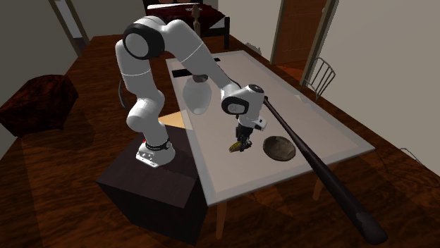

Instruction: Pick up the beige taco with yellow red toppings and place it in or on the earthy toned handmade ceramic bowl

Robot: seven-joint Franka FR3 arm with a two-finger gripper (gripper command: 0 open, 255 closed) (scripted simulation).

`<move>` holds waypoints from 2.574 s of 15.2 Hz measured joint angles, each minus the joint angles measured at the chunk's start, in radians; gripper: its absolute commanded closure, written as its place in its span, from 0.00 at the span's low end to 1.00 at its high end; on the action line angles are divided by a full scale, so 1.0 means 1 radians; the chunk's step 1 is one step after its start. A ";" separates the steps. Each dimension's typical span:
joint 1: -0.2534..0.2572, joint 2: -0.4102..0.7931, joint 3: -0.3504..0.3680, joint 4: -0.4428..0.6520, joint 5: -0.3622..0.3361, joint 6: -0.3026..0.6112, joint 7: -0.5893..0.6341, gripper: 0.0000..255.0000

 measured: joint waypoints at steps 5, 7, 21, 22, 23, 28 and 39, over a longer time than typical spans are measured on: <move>0.001 -0.051 0.001 0.018 0.007 -0.068 -0.008 1.00; 0.002 -0.073 0.002 0.025 0.010 -0.098 -0.009 1.00; 0.007 -0.053 0.007 0.214 0.021 -0.267 -0.015 1.00; 0.007 -0.026 0.007 0.248 0.020 -0.274 -0.016 1.00; 0.007 0.018 0.007 0.299 0.019 -0.282 -0.017 1.00; 0.015 0.207 0.012 0.548 0.018 -0.342 -0.006 1.00; 0.021 0.470 0.010 0.859 0.013 -0.391 -0.006 1.00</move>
